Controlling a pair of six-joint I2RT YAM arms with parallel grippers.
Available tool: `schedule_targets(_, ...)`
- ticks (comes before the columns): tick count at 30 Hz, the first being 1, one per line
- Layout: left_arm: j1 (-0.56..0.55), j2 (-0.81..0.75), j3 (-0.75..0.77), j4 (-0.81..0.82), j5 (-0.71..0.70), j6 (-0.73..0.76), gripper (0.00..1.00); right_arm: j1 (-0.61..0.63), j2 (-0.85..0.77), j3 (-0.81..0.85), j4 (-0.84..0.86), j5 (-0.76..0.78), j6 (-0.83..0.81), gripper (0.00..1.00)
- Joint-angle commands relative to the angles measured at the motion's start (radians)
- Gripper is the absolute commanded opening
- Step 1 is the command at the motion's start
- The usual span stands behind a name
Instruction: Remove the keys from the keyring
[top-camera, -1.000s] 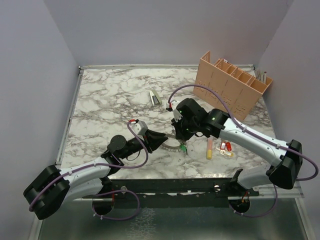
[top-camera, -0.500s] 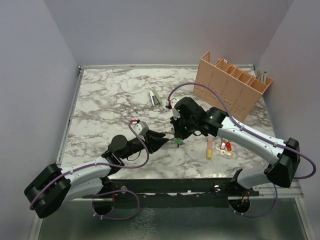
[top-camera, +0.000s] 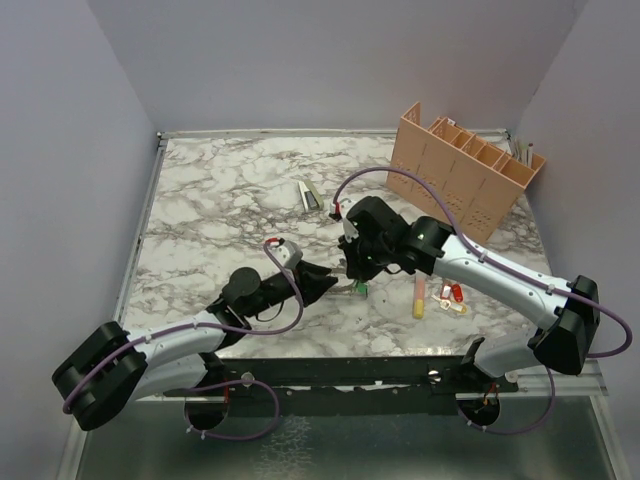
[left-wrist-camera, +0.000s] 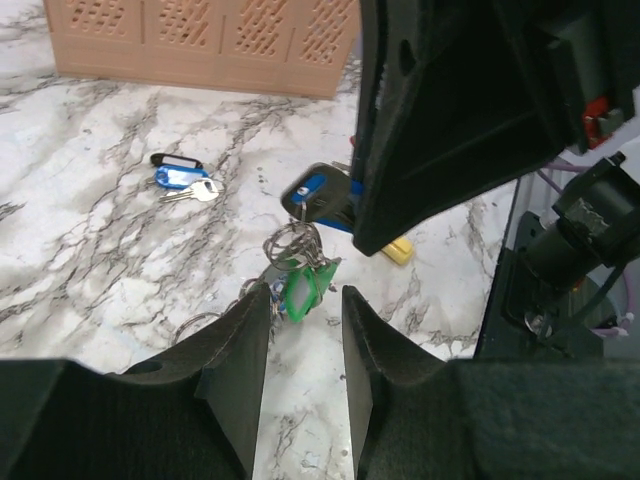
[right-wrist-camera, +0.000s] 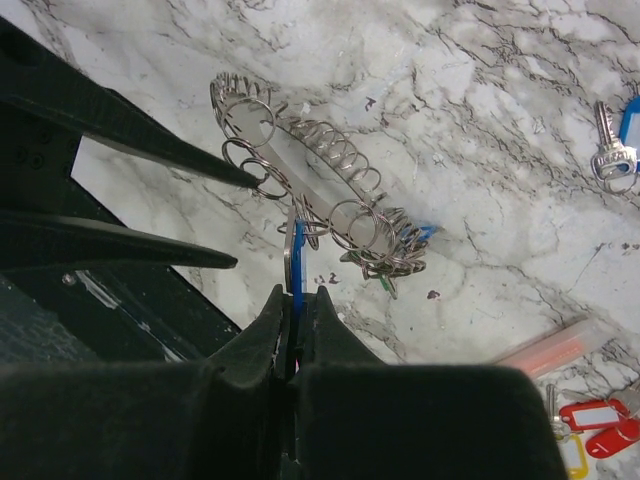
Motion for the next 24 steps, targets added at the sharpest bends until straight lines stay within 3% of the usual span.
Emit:
schedule_targets(1,-0.005,0.006,0.047,-0.081,-0.104,0.019,0.35,0.012,-0.002,0.043,0.020,-0.039,0.005,0.00)
schedule_targets(12,-0.006,0.030,0.095,-0.253,-0.350,-0.007,0.33,0.038,-0.028,0.027,0.007,-0.133,-0.009,0.00)
schedule_targets(24,-0.005,-0.015,0.082,-0.222,-0.215,0.027,0.34,0.038,-0.057,-0.031,0.042,-0.045,0.005,0.00)
